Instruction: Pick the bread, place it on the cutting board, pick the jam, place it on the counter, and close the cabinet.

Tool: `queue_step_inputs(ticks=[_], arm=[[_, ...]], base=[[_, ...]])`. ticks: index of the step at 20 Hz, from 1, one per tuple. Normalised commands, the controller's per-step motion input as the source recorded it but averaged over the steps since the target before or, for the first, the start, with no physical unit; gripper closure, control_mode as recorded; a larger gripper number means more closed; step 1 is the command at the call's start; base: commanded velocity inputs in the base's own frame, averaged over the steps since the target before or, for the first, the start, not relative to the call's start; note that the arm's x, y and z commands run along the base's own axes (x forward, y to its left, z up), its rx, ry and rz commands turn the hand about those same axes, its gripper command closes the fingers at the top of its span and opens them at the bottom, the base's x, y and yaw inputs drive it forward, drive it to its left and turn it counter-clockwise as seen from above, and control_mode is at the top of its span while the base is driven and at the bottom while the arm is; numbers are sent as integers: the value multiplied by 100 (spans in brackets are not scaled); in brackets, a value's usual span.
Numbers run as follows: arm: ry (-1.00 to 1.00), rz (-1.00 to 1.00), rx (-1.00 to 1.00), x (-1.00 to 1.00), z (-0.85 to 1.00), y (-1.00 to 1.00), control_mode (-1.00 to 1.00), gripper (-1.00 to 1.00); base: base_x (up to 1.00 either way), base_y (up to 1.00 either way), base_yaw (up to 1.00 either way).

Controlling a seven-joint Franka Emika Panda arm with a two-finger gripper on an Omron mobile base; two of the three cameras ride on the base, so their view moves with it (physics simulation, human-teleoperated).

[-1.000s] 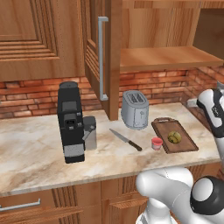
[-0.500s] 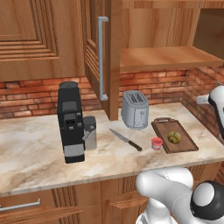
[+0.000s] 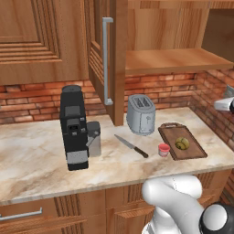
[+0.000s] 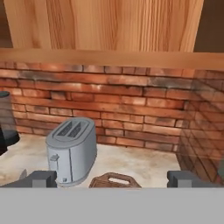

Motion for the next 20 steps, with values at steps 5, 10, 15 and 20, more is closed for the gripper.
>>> queue_step_inputs(ticks=[5,10,15,20], arm=[[-9,-4,0,-26,20,0,-100,-100],[-5,-11,0,-23,26,0,-100,-100],[-3,-13,0,-19,26,0,-100,-100],[-3,-12,0,-27,24,0,-100,-100]], base=[[0,0,0],[0,0,0],[0,0,0],[0,0,0]])
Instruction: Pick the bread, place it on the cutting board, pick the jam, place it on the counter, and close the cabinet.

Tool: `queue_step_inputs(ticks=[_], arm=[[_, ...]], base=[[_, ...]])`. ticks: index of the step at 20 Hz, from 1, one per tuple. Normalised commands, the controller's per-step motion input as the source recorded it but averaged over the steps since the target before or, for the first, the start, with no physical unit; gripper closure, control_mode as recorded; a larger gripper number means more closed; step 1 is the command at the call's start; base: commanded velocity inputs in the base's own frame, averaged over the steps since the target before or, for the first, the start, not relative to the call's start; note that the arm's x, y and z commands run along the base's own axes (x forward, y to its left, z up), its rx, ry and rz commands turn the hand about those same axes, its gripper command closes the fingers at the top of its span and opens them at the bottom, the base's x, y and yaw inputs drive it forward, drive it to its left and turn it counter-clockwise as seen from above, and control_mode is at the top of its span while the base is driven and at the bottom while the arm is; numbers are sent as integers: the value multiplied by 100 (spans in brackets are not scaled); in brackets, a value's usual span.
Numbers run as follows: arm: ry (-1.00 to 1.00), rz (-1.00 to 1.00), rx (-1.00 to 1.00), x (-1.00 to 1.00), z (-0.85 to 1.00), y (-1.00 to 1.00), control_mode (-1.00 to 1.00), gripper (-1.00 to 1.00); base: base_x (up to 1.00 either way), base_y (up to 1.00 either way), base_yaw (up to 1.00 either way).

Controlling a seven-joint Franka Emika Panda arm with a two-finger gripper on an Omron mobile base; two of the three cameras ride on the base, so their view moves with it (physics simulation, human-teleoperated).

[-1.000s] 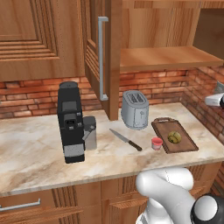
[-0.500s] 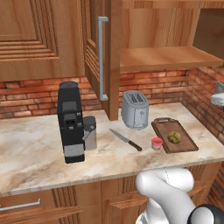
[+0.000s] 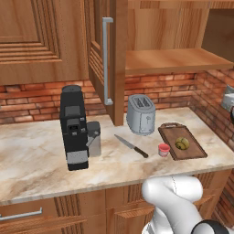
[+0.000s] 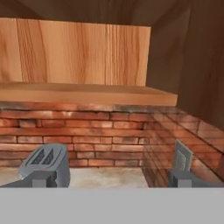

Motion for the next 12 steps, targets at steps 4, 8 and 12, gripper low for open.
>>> queue_step_inputs(ticks=[4,8,12], arm=[[-3,-11,0,-34,24,-3,-100,-100],[-3,-9,0,-40,22,-6,-100,-100],[-3,-3,0,-49,18,-15,-100,-100]], base=[[0,0,0],[0,0,0],[0,0,0]])
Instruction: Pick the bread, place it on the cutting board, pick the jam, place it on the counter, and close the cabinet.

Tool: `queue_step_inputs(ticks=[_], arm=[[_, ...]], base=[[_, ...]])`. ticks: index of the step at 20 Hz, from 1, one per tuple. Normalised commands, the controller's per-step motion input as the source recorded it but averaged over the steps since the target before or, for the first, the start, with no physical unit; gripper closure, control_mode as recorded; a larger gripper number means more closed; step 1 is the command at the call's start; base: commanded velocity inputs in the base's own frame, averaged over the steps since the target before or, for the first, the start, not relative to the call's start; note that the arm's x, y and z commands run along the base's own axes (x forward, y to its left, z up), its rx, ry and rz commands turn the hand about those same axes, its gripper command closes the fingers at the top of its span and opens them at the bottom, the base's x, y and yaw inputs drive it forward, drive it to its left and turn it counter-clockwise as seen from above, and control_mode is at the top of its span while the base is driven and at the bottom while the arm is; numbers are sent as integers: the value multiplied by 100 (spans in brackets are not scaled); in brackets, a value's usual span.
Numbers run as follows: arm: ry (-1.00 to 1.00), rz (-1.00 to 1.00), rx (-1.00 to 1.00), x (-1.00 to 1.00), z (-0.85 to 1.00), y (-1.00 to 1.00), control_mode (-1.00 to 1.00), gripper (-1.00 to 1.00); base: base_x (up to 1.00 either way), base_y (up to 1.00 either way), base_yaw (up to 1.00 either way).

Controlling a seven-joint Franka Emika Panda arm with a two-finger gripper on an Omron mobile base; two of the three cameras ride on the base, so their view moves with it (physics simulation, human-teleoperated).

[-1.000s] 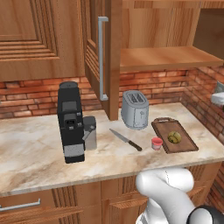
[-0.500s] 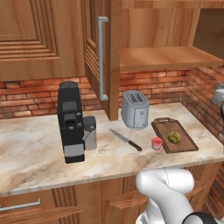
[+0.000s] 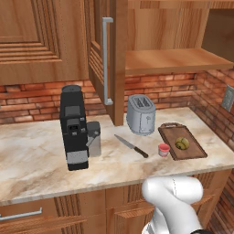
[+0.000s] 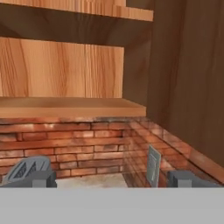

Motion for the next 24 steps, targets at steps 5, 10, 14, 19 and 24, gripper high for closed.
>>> queue_step_inputs(ticks=[5,10,14,19,24], arm=[[-5,0,0,-62,10,-24,-100,-100],[-7,0,0,-57,6,-10,-100,-100],[-7,0,0,-51,9,0,-100,-100],[-6,0,0,-44,17,0,-100,-100],[-5,0,0,-37,17,0,-100,-100]], base=[[0,0,0],[0,0,0],[0,0,0],[0,0,0],[0,0,0]])
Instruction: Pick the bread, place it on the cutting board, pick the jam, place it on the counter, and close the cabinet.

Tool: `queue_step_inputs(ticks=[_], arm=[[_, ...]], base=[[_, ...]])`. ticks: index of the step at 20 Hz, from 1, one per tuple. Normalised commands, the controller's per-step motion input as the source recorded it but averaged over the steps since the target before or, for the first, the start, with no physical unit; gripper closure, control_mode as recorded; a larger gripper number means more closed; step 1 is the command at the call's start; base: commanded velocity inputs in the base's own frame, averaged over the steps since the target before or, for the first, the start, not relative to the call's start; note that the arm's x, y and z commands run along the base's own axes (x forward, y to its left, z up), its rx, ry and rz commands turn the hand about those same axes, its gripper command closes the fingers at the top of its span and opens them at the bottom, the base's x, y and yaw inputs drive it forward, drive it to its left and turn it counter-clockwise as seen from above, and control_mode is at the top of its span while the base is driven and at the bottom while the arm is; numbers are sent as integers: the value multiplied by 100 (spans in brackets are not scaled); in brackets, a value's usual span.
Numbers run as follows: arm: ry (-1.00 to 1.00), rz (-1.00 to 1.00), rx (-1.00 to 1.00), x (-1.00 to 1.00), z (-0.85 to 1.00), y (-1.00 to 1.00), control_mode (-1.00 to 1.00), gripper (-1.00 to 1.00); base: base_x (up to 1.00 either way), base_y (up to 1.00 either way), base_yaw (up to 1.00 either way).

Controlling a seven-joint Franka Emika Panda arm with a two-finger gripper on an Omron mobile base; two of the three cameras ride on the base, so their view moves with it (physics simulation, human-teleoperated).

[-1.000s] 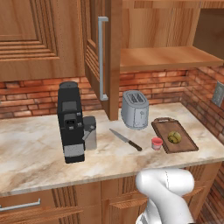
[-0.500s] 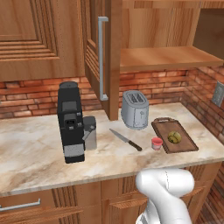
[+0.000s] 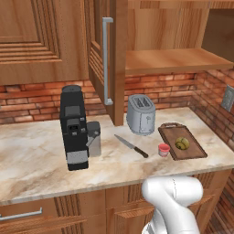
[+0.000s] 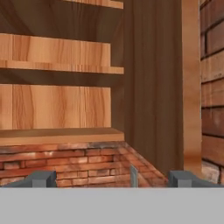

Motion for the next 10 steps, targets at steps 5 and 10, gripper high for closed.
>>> queue_step_inputs(ticks=[5,10], arm=[[-1,0,0,-19,11,-8,-100,-100],[0,0,0,-4,1,-20,-100,-100]], base=[[0,0,0],[0,0,0]])
